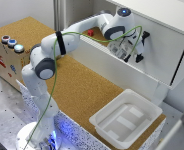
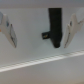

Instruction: Go towards the pink block and lift it

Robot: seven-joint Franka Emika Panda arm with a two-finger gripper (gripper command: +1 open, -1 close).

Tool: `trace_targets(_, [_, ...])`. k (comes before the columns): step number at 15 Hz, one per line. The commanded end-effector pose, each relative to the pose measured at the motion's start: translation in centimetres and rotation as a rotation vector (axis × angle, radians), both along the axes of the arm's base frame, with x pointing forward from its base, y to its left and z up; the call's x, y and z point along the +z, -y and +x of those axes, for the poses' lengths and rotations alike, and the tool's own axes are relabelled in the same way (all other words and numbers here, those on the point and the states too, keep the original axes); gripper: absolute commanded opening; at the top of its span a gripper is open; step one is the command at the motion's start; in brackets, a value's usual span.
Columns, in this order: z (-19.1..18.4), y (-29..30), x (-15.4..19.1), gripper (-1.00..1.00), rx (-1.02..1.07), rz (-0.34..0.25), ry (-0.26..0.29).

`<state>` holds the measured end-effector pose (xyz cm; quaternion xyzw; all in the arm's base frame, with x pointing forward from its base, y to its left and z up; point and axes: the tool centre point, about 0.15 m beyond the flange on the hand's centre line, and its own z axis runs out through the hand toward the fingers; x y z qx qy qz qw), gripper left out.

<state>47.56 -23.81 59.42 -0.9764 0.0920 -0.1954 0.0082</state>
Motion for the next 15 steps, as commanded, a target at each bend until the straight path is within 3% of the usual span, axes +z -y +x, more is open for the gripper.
trace_targets(1, [2.4, -7.8, -4.4, 1.00, 0.072, -0.030, -0.005])
trace_targets(9, [8.6, -21.3, -9.2, 1.00, 0.263, 0.083, -0.094])
trace_targets(15, [13.5, -33.3, -10.1, 1.00, 0.407, 0.068, -0.122])
